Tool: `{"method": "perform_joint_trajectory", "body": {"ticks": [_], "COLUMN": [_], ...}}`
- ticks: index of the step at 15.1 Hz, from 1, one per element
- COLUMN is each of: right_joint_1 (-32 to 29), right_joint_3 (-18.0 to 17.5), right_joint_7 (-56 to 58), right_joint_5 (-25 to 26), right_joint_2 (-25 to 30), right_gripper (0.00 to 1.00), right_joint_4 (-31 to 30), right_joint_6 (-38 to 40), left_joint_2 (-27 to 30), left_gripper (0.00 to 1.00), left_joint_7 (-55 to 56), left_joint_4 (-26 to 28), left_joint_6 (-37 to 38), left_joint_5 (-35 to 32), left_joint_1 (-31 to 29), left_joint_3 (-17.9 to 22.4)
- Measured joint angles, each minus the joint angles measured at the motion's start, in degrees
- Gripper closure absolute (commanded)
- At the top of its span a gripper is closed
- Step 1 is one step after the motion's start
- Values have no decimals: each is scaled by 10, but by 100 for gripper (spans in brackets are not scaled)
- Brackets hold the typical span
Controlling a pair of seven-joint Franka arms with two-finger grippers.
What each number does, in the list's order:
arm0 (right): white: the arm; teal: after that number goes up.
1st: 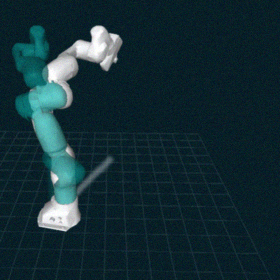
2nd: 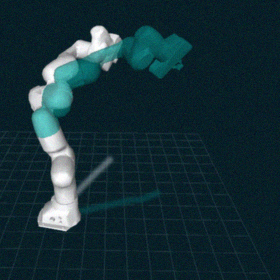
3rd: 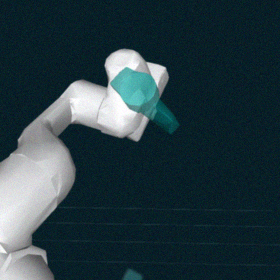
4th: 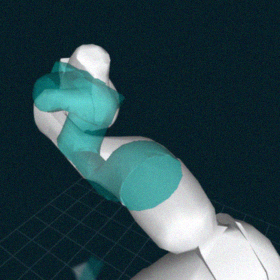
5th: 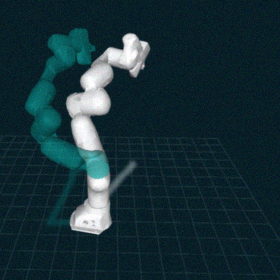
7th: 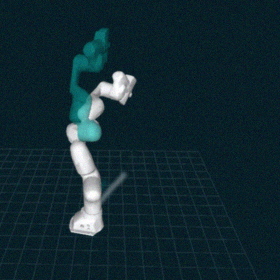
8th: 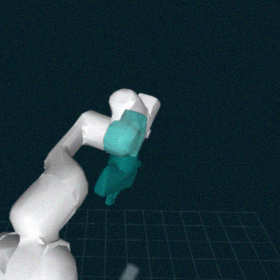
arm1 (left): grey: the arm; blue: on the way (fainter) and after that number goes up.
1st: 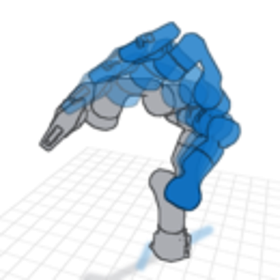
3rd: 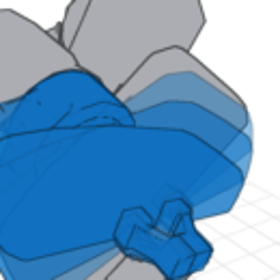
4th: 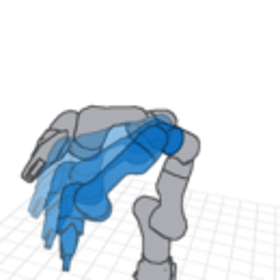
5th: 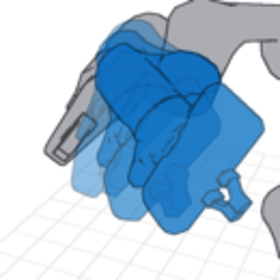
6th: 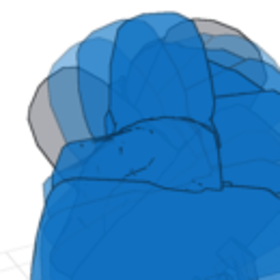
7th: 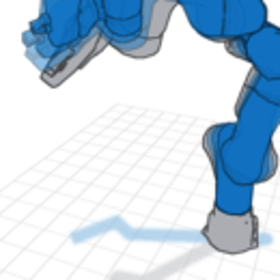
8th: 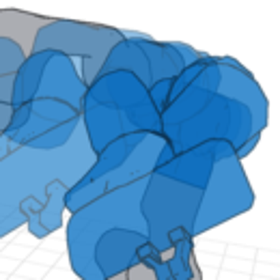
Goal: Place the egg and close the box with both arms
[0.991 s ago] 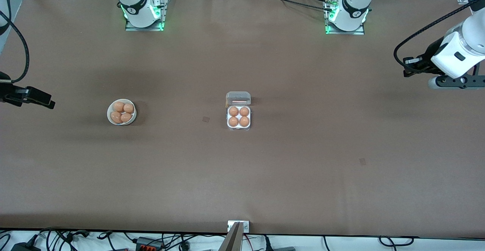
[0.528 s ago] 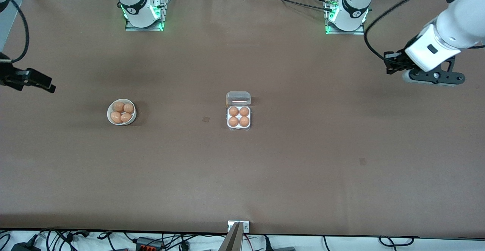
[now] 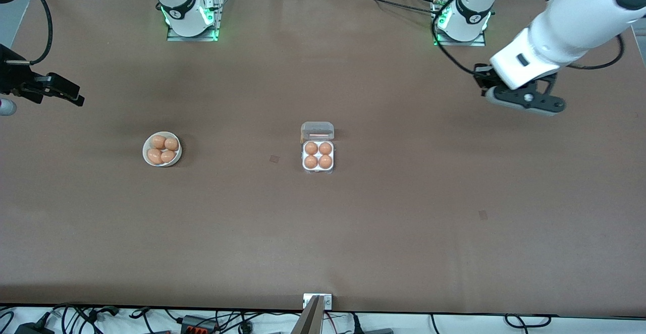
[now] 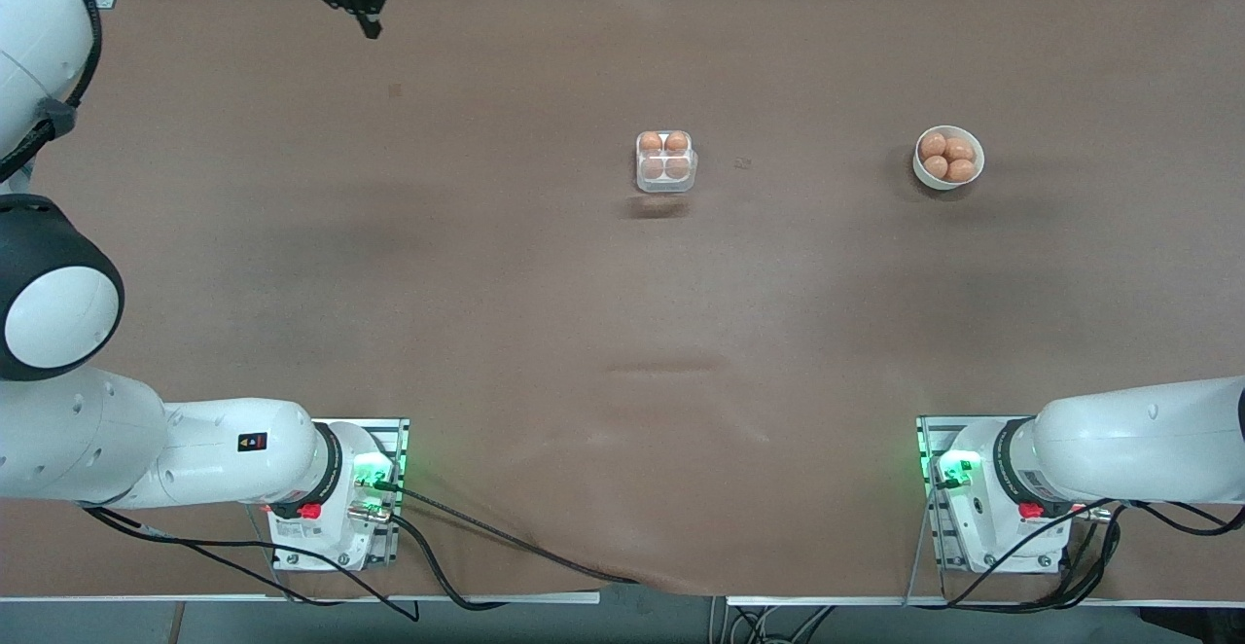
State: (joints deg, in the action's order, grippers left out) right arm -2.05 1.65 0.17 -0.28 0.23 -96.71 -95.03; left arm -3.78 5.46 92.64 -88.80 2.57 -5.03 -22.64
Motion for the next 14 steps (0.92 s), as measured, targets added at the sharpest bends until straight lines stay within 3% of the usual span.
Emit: {"method": "perform_joint_trajectory", "body": {"ticks": [4,9,14], "right_joint_1": [0,0,1], "right_joint_3": [0,-1,-1], "right_joint_7": [1,2,2], "right_joint_5": [2,5,5], "right_joint_2": [0,0,0], "right_gripper": [0,0,0], "right_joint_4": [0,1,1], "right_joint_6": [-1,-1,-2], "left_joint_2": [-66,-157,-217], "left_gripper": [100,100,100], "left_joint_7": [107,239,259], "left_joint_4": [-34,-60,-65], "left_joint_6": [-10,-89,-147], "left_joint_5": [1,0,-1], "left_joint_1": [42,164,212], "left_joint_3": [-49,-57,-56]}}
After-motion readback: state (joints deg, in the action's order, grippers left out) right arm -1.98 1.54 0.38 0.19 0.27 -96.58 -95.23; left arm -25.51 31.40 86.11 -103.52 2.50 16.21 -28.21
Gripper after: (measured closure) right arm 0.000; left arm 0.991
